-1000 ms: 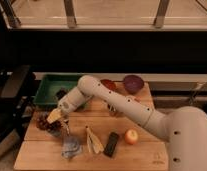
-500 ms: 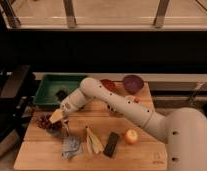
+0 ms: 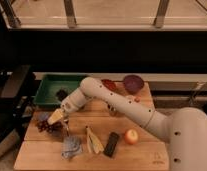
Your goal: Place grapes in plastic cup
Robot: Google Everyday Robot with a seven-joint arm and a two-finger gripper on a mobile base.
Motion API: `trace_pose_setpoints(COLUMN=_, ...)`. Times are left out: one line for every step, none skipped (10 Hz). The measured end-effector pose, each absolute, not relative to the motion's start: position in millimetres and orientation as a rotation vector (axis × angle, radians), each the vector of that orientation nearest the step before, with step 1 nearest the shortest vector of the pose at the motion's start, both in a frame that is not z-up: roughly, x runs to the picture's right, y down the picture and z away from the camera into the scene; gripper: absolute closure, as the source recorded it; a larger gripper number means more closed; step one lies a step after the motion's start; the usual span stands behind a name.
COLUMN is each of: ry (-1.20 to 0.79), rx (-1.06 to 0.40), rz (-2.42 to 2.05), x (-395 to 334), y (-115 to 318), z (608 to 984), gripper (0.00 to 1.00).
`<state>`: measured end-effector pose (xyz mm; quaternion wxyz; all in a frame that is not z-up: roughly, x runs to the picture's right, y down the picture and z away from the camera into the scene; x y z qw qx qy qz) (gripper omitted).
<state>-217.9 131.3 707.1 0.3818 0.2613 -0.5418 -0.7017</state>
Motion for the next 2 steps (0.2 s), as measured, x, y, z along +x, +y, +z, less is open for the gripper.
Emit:
trace_pose_setpoints(ry=-1.355, rx=0.671, rz=-1.793, x=-208.0, y=126.1, z=702.8, gripper=0.20)
trace_pose_setpoints(ry=-1.305, rx=0.679, rz=-1.791, x=-191.8, y=114.5, z=695.4, gripper=0.20)
